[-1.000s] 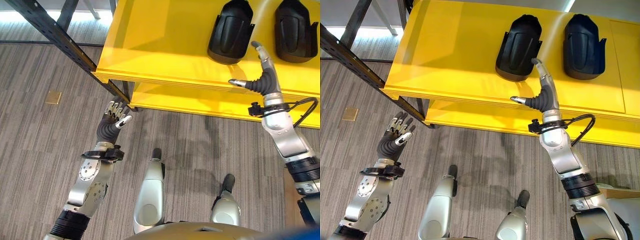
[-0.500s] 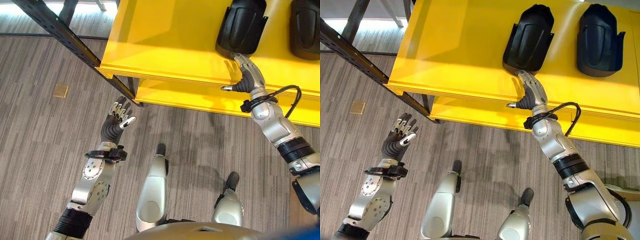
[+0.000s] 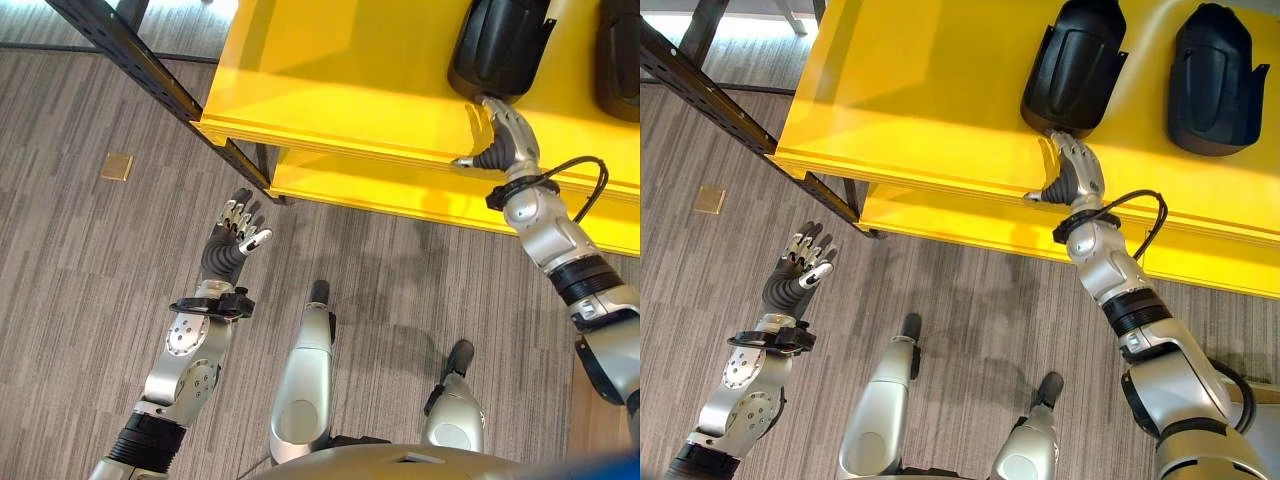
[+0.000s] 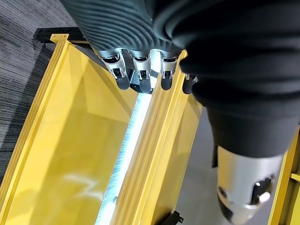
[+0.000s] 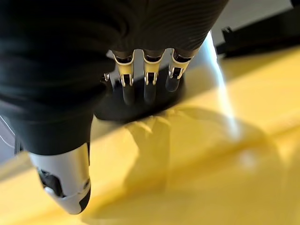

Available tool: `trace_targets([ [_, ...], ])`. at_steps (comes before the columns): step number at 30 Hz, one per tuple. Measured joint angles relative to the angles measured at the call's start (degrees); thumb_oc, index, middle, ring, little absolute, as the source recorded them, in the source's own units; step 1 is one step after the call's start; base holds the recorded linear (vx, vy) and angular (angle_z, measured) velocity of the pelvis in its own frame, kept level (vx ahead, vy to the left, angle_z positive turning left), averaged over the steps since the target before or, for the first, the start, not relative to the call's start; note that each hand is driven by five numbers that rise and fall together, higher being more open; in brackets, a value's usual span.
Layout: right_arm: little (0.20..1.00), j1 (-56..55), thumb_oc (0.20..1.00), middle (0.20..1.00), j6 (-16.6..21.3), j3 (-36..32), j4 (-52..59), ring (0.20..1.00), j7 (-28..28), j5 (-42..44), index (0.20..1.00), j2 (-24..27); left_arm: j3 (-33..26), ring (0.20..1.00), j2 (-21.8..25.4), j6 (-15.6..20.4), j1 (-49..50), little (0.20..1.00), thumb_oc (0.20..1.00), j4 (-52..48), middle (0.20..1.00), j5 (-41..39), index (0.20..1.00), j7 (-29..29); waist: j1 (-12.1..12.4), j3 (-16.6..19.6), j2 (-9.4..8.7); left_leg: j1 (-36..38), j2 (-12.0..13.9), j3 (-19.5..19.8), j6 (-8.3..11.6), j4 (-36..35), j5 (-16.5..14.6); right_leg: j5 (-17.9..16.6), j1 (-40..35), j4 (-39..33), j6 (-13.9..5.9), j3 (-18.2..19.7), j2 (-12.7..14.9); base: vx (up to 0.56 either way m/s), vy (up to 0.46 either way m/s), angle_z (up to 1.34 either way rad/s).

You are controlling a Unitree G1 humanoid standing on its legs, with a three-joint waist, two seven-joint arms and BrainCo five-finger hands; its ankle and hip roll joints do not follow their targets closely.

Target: Move parts from the plastic box to the shelf.

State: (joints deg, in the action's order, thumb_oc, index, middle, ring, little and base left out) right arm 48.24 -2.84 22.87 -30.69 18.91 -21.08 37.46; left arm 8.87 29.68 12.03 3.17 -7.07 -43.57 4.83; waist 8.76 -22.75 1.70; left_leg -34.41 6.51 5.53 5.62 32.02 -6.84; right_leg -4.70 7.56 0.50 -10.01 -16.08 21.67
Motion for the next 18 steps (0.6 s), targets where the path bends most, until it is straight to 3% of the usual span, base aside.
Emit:
trace_targets([
  [12,1.0,6.1,1.0,1.0,0.03,0.35,1.25,1.0,1.62,-0.2,1.0,6.41,-0.05,1.0,0.14,0.73,-1.25,1.0,1.0,-0.03,1.0,-0.05,1.0,-0.08,-0.11,-0.6,-0.83,-0.37,0.0,0.05,-0.1,0.35,-0.3,-0.01,0.16,0.13,0.02,-0.05,0.0,0.0,0.0,0.0],
  [18,1.0,5.38,1.0,1.0,0.0,-0.03,2.71,1.0,1.55,-0.27,1.0,6.48,-0.21,1.0,0.14,0.74,-1.09,1.0,1.0,-0.09,1.0,-0.05,1.0,-0.07,-0.45,-0.6,-0.84,-0.47,0.03,0.02,-0.1,0.58,-0.4,-0.01,0.38,0.31,0.04,0.06,0.0,0.0,0.0,0.0],
])
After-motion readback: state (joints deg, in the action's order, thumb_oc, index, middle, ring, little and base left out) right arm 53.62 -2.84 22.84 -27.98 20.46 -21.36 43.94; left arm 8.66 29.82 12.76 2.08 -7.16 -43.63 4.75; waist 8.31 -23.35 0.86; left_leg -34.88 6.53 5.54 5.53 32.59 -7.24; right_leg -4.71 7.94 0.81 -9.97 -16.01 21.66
